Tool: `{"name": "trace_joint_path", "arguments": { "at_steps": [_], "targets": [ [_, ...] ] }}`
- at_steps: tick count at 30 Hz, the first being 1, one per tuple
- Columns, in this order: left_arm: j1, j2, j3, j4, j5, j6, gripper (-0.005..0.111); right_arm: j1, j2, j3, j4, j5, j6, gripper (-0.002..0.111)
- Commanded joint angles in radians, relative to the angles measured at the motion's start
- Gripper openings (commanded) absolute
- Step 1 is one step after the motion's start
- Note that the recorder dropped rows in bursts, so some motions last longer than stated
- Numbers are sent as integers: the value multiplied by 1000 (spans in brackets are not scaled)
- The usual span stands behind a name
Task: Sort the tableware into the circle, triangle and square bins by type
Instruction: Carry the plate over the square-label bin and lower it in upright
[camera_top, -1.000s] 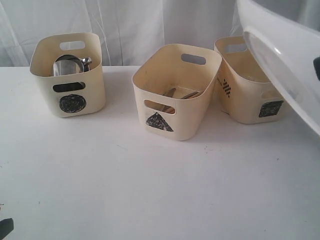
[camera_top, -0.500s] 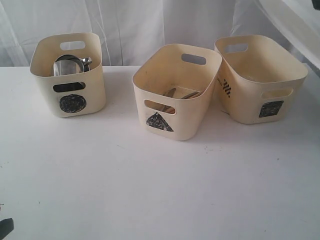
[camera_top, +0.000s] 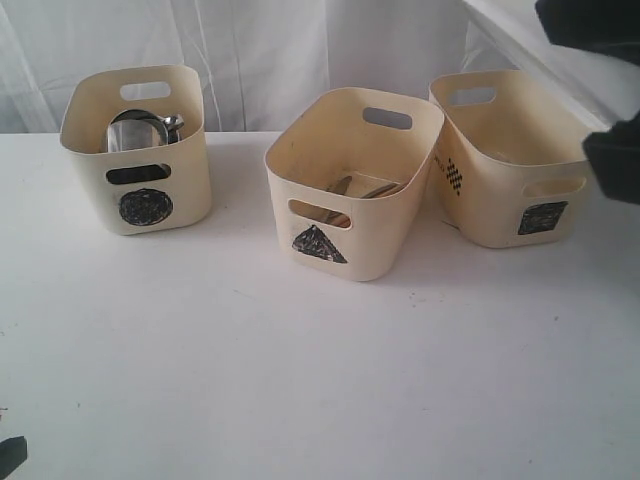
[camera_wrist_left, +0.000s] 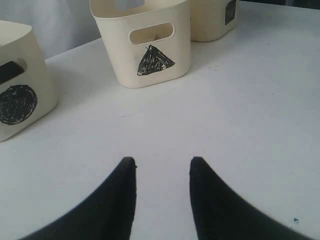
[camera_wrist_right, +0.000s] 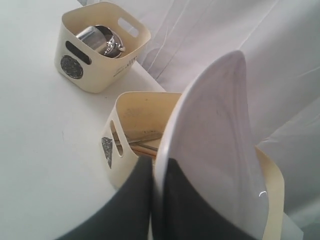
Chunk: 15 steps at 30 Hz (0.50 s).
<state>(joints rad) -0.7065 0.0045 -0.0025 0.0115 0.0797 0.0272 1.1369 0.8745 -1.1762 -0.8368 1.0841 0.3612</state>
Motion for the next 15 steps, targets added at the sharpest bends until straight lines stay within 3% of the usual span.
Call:
{"name": "trace_joint_path", "arguments": {
  "at_steps": [1,7,15],
  "targets": [
    [-5,-5,2,-11,-4,0,41,-10,21,-12,-74,-34,-10,0],
    [-5,-5,2,-11,-4,0,41,-76,53,-12,-62,-70,-15,0],
    [-5,-5,2,-11,-4,0,41,-238,88,-12,-4,-188,-46,0]
  ]
}}
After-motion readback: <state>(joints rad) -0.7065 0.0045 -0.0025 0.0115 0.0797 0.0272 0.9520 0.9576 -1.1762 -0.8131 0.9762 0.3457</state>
